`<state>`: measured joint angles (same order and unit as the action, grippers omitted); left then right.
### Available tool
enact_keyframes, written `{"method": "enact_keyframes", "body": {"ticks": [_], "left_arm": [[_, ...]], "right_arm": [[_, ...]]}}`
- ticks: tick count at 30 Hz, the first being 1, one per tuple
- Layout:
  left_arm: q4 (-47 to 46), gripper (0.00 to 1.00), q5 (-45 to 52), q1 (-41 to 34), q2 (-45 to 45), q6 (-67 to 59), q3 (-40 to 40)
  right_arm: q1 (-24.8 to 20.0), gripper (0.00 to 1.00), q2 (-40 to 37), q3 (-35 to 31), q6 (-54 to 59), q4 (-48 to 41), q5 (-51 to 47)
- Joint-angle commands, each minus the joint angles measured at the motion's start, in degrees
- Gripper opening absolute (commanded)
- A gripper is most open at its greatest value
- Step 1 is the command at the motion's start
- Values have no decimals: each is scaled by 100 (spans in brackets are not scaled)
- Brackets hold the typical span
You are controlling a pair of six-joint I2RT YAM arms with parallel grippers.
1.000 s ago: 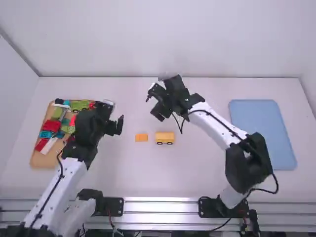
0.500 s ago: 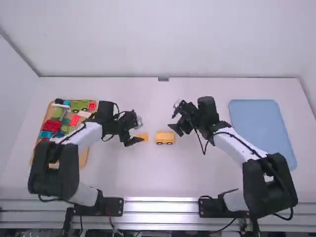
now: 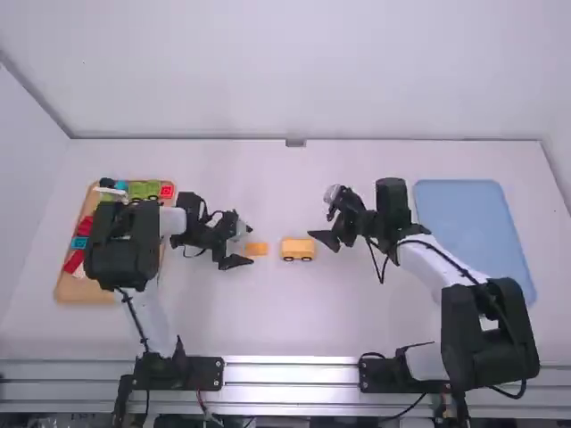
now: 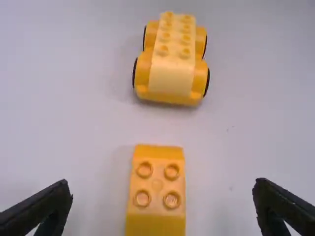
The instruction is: Assemble lego blocks to make yellow taxi
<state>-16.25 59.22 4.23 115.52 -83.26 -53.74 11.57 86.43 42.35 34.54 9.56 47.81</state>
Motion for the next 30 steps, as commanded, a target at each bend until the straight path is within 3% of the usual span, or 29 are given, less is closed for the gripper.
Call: {"method": "enact_keyframes", "body": {"ticks": [1, 3, 7, 9, 15, 21, 22, 25, 26, 30], "left_arm": [[177, 95, 286, -15, 155, -153, 68], [372, 91, 291, -11, 234, -44, 109], [739, 73, 306, -4, 310, -11, 291], [833, 72, 308, -15, 310, -13, 378], [1209, 50, 291, -2, 310, -9, 634], [1471, 38, 304, -15, 299, -11, 737], [1486, 30, 365, -2, 271, -13, 734], [1453, 24, 568, -4, 149, -11, 723], [1456, 17, 647, -7, 63, -11, 726], [1412, 15, 772, -44, -199, -11, 726]], "right_arm": [[22, 98, -142, -70, 24, 59, 186], [66, 98, -142, -70, 42, 92, 188], [125, 98, -142, -70, 39, 94, 168], [125, 98, -142, -70, 44, 96, 168], [111, 98, -142, -70, 44, 120, 168], [111, 98, -142, -70, 42, 111, 140], [111, 98, -142, -70, 44, 118, 90], [111, 98, -142, -70, 42, 72, -48], [111, 98, -142, -70, 39, 2, -96], [111, 98, -142, -72, 68, -232, -382]]}}
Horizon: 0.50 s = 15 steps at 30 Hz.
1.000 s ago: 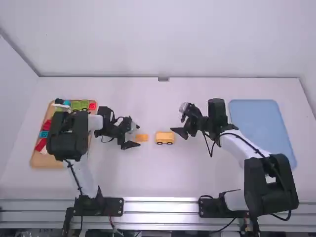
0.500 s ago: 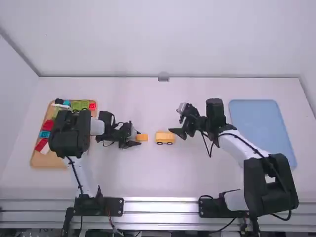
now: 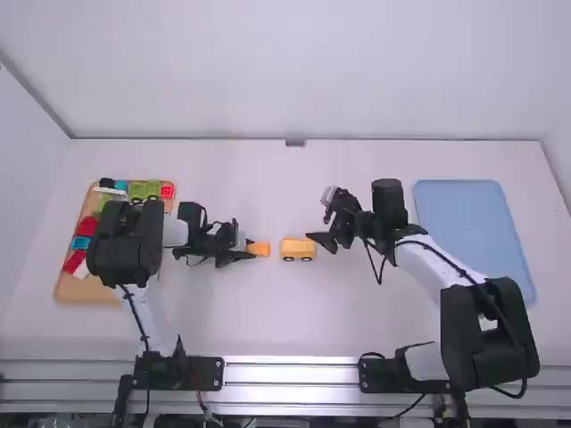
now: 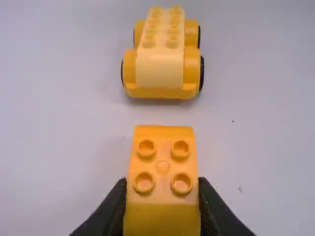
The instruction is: Assemble lego blocks to make yellow taxi
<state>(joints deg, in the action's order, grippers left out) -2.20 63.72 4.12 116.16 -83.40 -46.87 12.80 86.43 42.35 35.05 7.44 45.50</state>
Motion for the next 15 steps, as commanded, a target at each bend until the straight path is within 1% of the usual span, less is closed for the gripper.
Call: {"method": "enact_keyframes", "body": {"ticks": [1, 2, 3, 4, 5, 7, 9, 10, 12, 13, 14, 15], "left_arm": [[-107, 15, 354, -20, -490, 9, 39], [-136, 15, 376, -26, -542, 22, 39], [-188, 19, 448, -61, -728, 96, 39], [-175, 19, 490, -76, -914, 271, 39], [-173, 19, 492, -76, -940, 297, 39], [-136, 17, 431, -129, -1307, 667, 39], [-94, 15, 422, -197, -1563, 962, 39], [-44, 13, 422, -258, -1676, 1137, 39], [181, 9, 424, -407, -1832, 1541, 39], [219, 9, 424, -428, -1847, 1611, 39], [402, 9, 413, -527, -1893, 1910, 39], [490, 8, 380, -570, -1899, 2072, 39]], "right_arm": [[0, 98, -142, -72, 291, -199, -267], [0, 98, -142, -72, 376, -243, -273], [0, 98, -142, -85, 719, -387, -264], [-2, 98, -142, -118, 1021, -501, -203], [-2, 98, -140, -133, 1095, -522, -175], [2, 98, -140, -313, 1394, -402, -66], [0, 98, -116, -566, 1473, -50, -31], [0, 98, -66, -702, 1467, 208, -33], [0, 98, 175, -1047, 1322, 1034, 98], [0, 98, 221, -1091, 1296, 1156, 155], [0, 98, 485, -1270, 1281, 1740, 520], [0, 98, 651, -1327, 1279, 2006, 723]]}}
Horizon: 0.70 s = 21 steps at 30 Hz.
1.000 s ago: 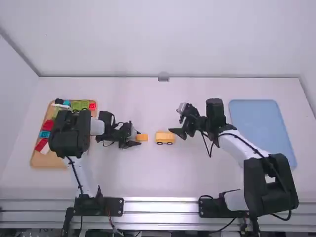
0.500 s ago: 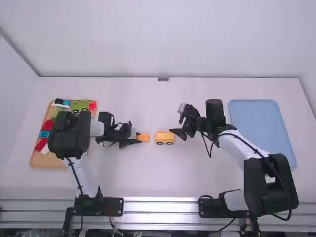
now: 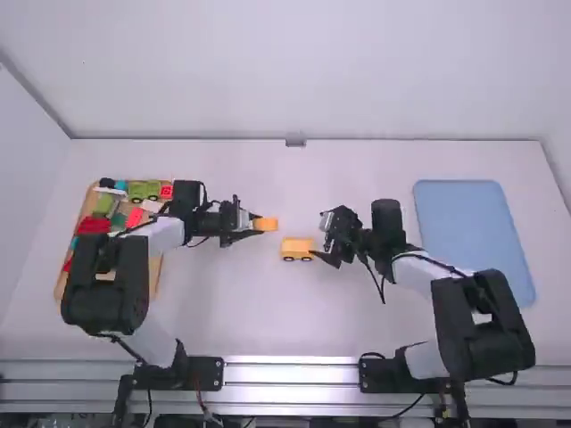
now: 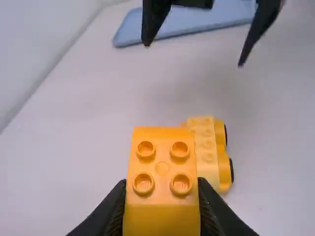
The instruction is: Assemble lego blocks to make yellow taxi
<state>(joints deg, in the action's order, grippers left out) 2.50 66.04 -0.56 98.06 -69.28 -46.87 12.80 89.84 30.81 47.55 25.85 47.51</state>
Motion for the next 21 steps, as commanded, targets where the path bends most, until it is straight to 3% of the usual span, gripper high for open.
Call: {"method": "enact_keyframes", "body": {"ticks": [1, 5, 12, 21], "left_arm": [[153, 8, 79, -179, -92, 879, 39], [273, 7, -114, -444, -90, 1139, 39], [199, 6, -356, -844, -87, 1565, 42], [101, 4, -999, -1204, -76, 1591, 105]], "right_arm": [[-9, 98, 527, -195, 26, 415, 702], [-118, 98, 1399, -15, -146, 1036, 1021], [-144, 98, 2618, 713, 136, 1126, 1768], [24, 98, 3397, 1224, 142, 1128, 1770]]}}
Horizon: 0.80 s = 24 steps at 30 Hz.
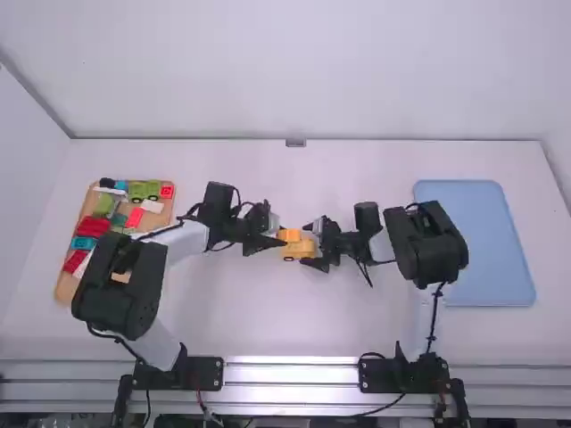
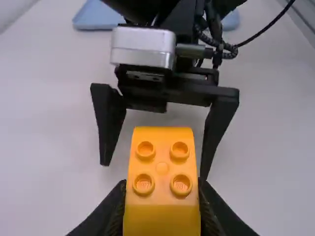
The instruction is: Assemble lego blocks to make yellow taxi
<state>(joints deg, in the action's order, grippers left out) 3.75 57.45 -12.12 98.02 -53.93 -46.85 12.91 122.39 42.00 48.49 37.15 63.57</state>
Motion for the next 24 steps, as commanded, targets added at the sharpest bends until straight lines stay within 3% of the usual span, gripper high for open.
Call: {"method": "enact_keyframes", "body": {"ticks": [1, 4, 8, 13, 19, 24], "left_arm": [[-17, 4, -146, -66, -72, 55, 131], [-15, 4, -162, -63, -72, 57, 205], [42, 3, -164, -63, -13, 55, 284], [297, 3, -140, -63, 291, 57, 334], [841, 2, 258, -63, 726, 59, 330], [1032, 2, 431, -63, 883, 59, 332]], "right_arm": [[72, 99, 232, 155, 114, -7, 164], [155, 99, 332, 210, 116, 0, 160], [197, 92, 354, 212, 260, -13, 101], [240, 77, 358, 175, 260, -42, -70], [247, 52, 358, 98, 258, -31, -197], [247, 47, 358, 136, 260, -179, -219]]}}
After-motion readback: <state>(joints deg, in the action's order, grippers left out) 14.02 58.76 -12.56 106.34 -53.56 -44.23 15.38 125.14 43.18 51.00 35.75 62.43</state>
